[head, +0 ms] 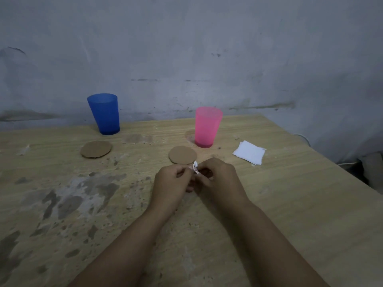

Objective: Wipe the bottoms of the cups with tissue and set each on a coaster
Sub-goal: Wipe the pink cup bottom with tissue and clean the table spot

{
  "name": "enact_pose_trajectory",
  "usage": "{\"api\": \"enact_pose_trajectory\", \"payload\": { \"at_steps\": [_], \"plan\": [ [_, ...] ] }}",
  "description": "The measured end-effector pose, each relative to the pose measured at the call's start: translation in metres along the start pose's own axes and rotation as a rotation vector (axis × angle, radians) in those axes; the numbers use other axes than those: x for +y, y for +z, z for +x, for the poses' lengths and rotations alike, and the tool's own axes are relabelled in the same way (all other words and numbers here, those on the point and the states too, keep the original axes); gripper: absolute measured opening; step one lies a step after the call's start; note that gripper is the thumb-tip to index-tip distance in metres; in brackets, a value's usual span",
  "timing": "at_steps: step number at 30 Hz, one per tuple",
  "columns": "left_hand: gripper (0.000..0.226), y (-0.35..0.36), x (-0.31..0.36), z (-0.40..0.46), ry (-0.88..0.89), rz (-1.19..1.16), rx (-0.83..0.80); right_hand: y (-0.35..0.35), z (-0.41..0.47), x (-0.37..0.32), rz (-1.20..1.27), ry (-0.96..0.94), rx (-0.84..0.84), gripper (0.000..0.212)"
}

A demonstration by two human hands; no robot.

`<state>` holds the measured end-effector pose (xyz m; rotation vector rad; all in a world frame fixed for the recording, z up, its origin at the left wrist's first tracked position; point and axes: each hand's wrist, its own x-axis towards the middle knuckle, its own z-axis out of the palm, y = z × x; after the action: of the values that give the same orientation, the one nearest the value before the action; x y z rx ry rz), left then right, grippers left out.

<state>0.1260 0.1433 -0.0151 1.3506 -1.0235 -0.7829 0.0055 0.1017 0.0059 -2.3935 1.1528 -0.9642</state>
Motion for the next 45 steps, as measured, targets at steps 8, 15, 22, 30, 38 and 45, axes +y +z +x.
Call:
{"api": "enact_pose_trajectory", "payload": {
  "at_steps": [8, 15, 22, 30, 38, 45],
  "plan": [
    [0.019, 0.004, 0.003, -0.009, 0.177, 0.261, -0.046, -0.015, 0.000, 0.016, 0.226, 0.217, 0.161, 0.015],
    [0.018, 0.008, -0.002, -0.009, 0.338, 0.519, -0.137, -0.063, 0.012, 0.068, -0.068, 0.421, 0.422, 0.006],
    [0.019, 0.009, -0.004, -0.008, 0.372, 0.550, -0.176, -0.062, 0.031, 0.085, -0.052, 0.477, 0.401, 0.007],
    [0.031, 0.009, -0.004, -0.010, 0.398, 0.668, -0.206, -0.022, 0.048, 0.067, -0.329, 0.304, -0.001, 0.016],
    [0.032, 0.009, -0.004, -0.010, 0.419, 0.740, -0.221, -0.024, 0.049, 0.060, -0.578, 0.095, -0.240, 0.023],
    [0.034, 0.012, -0.006, -0.010, 0.441, 0.810, -0.209, -0.027, 0.015, 0.055, -0.531, 0.035, -0.286, 0.030]
  ]
}}
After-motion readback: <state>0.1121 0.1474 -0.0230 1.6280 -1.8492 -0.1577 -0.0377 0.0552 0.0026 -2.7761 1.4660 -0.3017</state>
